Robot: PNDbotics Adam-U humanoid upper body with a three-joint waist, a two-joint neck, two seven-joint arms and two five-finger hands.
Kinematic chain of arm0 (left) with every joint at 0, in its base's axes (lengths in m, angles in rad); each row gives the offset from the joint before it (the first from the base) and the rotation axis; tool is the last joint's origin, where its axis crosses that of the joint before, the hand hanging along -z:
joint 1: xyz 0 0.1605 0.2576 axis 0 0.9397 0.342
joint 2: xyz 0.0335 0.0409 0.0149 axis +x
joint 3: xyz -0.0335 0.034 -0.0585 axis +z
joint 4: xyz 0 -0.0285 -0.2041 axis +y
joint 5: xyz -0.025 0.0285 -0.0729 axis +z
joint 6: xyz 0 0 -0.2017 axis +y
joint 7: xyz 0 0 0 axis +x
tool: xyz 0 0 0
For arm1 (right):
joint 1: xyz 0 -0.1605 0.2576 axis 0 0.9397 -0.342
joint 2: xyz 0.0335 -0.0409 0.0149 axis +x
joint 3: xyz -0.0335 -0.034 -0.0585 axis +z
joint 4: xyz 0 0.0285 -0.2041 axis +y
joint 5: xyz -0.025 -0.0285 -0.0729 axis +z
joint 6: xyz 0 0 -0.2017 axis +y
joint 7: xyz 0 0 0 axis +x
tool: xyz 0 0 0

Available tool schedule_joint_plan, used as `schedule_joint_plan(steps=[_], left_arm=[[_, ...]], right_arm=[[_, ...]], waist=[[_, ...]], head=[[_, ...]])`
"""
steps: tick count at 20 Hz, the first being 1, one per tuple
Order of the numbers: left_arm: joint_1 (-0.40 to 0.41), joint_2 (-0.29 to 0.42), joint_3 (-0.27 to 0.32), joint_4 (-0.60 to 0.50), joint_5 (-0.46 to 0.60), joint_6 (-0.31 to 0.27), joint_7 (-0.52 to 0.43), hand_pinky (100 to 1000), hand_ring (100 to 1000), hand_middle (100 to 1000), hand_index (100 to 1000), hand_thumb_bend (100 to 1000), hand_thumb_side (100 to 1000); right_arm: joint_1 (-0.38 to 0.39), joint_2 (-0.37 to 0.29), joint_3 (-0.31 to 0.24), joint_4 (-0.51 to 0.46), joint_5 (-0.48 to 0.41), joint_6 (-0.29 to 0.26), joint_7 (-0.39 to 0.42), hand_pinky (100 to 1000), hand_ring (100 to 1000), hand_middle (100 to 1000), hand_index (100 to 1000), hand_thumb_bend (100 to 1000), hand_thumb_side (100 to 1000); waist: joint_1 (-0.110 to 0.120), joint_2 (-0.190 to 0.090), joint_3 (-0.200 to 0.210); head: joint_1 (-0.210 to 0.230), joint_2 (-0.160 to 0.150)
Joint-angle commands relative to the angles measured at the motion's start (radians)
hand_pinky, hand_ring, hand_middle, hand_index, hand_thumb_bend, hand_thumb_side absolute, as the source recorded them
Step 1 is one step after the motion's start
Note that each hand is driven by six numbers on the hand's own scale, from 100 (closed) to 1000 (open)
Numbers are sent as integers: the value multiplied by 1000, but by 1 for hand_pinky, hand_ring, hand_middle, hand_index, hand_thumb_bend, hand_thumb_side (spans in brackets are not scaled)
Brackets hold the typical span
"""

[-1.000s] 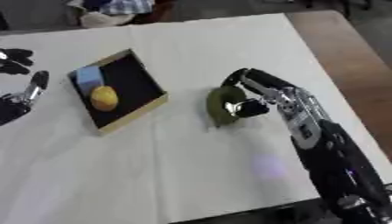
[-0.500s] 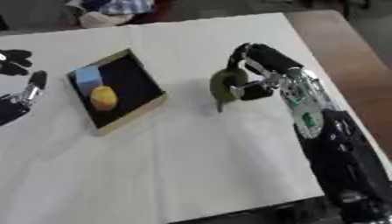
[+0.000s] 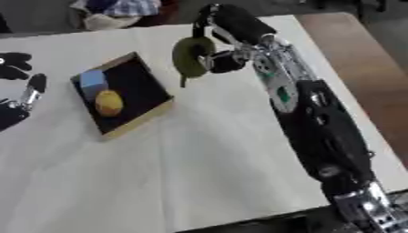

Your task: Pick up objects on the table and place them in the box.

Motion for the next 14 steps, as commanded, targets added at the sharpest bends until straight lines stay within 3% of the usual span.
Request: schedule_joint_plan(steps=[1, 5, 9, 10, 11, 12, 13, 14], left_arm=[[-14, 5, 5, -21, 5, -3, 0, 726, 644, 640, 812, 287, 672], [-15, 0, 3, -21, 7, -4, -1, 726, 644, 639, 812, 284, 674], [-14, -2, 3, -22, 8, -5, 0, 726, 644, 639, 812, 281, 679], [-13, -1, 3, -22, 8, -5, 1, 726, 644, 639, 812, 281, 680], [-12, -2, 4, -22, 9, -4, 2, 726, 644, 639, 812, 280, 681], [-10, -2, 5, -22, 9, -4, 3, 726, 644, 639, 812, 280, 681], [-9, -3, 5, -22, 9, -4, 4, 726, 644, 639, 812, 278, 682], [-8, -4, 6, -21, 10, -4, 5, 726, 644, 638, 812, 281, 684]], right_arm=[[-42, 56, 3, 77, 42, -19, 0, 790, 742, 545, 417, 100, 155], [-56, 119, -9, 188, 110, -35, -44, 792, 747, 560, 466, 100, 191], [-55, 138, -20, 243, 175, -43, -82, 799, 764, 638, 759, 100, 312], [-54, 137, -22, 246, 185, -42, -92, 804, 776, 692, 845, 100, 384], [-53, 135, -23, 244, 192, -41, -103, 812, 792, 756, 907, 160, 468], [-52, 133, -24, 239, 198, -38, -114, 812, 792, 756, 907, 160, 468], [-51, 130, -26, 226, 202, -34, -129, 824, 818, 822, 959, 245, 571], [-50, 126, -29, 210, 202, -30, -143, 832, 834, 856, 975, 264, 605]], waist=[[4, -30, 7], [4, -28, 17], [1, -29, 22], [0, -29, 23], [-1, -29, 22], [-1, -30, 22], [-2, -30, 21], [-2, -30, 20]], head=[[-7, -2], [-9, -2], [-8, -2], [-8, -2], [-7, -2], [-7, -2], [-5, -2], [-4, -2]])
